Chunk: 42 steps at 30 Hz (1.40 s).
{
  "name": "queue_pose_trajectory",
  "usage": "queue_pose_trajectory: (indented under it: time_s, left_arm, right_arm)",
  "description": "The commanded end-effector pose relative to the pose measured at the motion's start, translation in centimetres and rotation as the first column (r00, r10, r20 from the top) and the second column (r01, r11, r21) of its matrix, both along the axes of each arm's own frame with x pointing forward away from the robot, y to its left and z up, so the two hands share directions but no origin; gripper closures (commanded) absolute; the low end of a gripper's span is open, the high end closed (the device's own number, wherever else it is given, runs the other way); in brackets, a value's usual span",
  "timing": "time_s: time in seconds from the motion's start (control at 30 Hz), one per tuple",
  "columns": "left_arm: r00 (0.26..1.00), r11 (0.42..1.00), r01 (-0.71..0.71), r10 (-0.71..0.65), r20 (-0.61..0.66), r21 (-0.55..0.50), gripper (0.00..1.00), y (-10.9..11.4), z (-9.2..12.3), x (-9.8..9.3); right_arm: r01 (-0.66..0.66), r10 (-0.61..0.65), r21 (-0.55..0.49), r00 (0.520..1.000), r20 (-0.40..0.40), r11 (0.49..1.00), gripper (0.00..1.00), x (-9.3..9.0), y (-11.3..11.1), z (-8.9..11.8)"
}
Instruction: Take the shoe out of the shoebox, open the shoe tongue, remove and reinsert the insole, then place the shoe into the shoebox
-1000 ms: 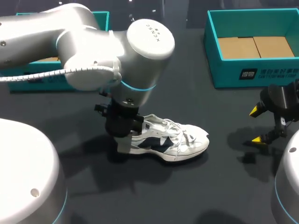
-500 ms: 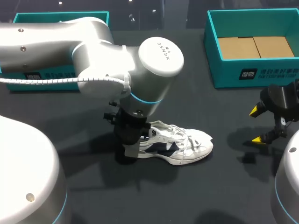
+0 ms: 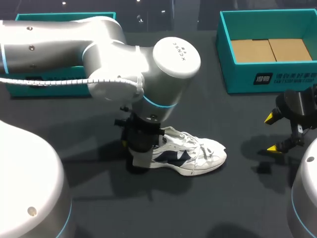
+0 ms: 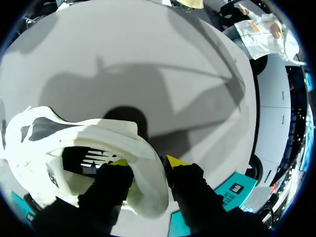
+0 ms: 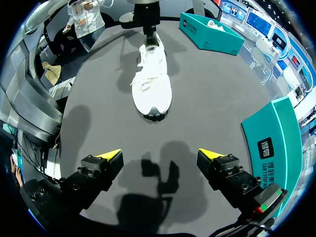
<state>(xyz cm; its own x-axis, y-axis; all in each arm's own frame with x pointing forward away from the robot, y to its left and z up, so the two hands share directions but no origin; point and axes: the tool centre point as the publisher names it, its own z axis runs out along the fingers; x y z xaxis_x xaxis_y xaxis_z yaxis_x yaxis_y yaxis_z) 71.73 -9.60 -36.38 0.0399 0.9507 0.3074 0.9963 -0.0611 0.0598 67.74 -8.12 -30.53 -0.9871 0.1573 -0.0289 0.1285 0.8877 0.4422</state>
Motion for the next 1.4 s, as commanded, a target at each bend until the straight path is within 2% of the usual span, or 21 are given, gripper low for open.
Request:
queue_pose_trajectory:
  time_s: [0.03, 0.2, 0.43, 0.5, 0.57, 0.63, 0.7, 1.07, 1.13, 1.17, 1.23, 1.27, 1.4]
  left_arm:
    - [1.0, 0.997, 0.001, -0.002, -0.011, -0.071, 0.0, 2.1, 3.6, -0.5]
    - [0.998, 0.987, -0.055, 0.049, -0.045, -0.151, 0.0, 4.1, 6.6, -0.9]
    - [0.953, 0.918, -0.266, 0.205, -0.224, -0.294, 0.0, 6.9, 8.9, -0.6]
    - [0.933, 0.886, -0.332, 0.258, -0.251, -0.323, 0.0, 7.1, 9.0, -0.6]
    - [0.891, 0.838, -0.421, 0.31, -0.33, -0.348, 0.0, 7.1, 9.0, -0.3]
    - [0.837, 0.761, -0.522, 0.369, -0.403, -0.387, 0.0, 7.1, 9.2, -0.2]
    - [0.794, 0.718, -0.587, 0.422, -0.437, -0.374, 0.0, 7.0, 9.3, -0.1]
    - [0.794, 0.718, -0.587, 0.422, -0.437, -0.374, 0.0, 7.0, 9.3, -0.1]
    - [0.685, 0.593, -0.718, 0.511, -0.52, -0.364, 0.0, 7.4, 9.3, -0.2]
    - [0.662, 0.563, -0.74, 0.514, -0.546, -0.367, 0.0, 7.6, 9.3, -0.4]
    - [0.584, 0.455, -0.809, 0.549, -0.598, -0.372, 0.0, 8.0, 9.2, -0.6]
    - [0.569, 0.43, -0.821, 0.555, -0.608, -0.376, 0.0, 8.1, 9.1, -0.7]
    - [0.446, 0.262, -0.895, 0.572, -0.689, -0.362, 0.0, 8.8, 8.4, -0.6]
  right_arm:
    - [0.001, -0.001, -0.003, 1.0, 0.003, 1.0, 0.0, -0.2, 0.1, 0.0]
    - [0.001, -0.001, -0.003, 1.0, 0.003, 1.0, 0.0, -0.2, 0.1, 0.0]
    - [0.001, -0.001, -0.003, 1.0, 0.003, 1.0, 0.0, -0.2, 0.1, 0.0]
    - [0.001, -0.001, -0.003, 1.0, 0.003, 1.0, 0.0, -0.2, 0.1, 0.0]
    - [0.001, -0.001, -0.003, 1.0, 0.003, 1.0, 0.0, -0.2, 0.1, 0.0]
    - [0.001, -0.001, -0.003, 1.0, 0.003, 1.0, 0.0, -0.2, 0.1, 0.0]
    - [0.001, -0.001, -0.003, 1.0, 0.003, 1.0, 0.0, -0.2, 0.1, 0.0]
    - [0.001, -0.001, -0.003, 1.0, 0.003, 1.0, 0.0, -0.2, 0.1, 0.0]
    - [0.001, -0.001, -0.003, 1.0, 0.003, 1.0, 0.0, -0.2, 0.1, 0.0]
    - [0.001, -0.001, -0.003, 1.0, 0.003, 1.0, 0.0, -0.2, 0.1, 0.0]
    - [0.001, -0.001, -0.003, 1.0, 0.003, 1.0, 0.0, -0.2, 0.1, 0.0]
    - [0.001, -0.001, -0.003, 1.0, 0.003, 1.0, 0.0, -0.2, 0.1, 0.0]
    - [0.001, -0.001, -0.003, 1.0, 0.003, 1.0, 0.0, -0.2, 0.1, 0.0]
